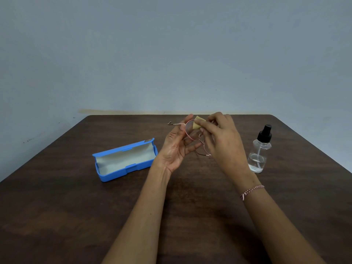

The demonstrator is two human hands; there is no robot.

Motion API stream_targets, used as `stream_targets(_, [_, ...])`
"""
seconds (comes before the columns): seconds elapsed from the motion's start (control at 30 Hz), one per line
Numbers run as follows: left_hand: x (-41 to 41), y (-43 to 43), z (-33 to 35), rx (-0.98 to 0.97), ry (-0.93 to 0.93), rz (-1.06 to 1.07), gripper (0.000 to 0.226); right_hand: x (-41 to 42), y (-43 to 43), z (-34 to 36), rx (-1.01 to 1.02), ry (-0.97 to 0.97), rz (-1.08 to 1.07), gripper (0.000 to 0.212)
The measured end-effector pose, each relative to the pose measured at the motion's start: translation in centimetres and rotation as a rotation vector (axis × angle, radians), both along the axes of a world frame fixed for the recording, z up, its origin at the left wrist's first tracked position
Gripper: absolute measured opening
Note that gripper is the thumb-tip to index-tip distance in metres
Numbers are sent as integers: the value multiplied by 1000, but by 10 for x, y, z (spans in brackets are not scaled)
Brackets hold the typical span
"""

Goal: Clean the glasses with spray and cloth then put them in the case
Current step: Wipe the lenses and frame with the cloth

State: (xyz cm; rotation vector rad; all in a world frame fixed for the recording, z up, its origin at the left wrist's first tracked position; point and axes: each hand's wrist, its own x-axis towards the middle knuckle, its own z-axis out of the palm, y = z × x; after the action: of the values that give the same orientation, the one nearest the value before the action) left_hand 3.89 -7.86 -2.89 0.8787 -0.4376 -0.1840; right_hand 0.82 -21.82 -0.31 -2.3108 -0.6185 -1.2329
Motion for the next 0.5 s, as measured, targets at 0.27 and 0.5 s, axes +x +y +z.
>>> stream_targets(0.27, [1,1,-1,-106,-22,-14,43,-1,3,0,-26,0,79,27])
stream_targets(0.5, [7,4,-2,-230,-12,-12,51,-2,-1,1,-78,21,255,25])
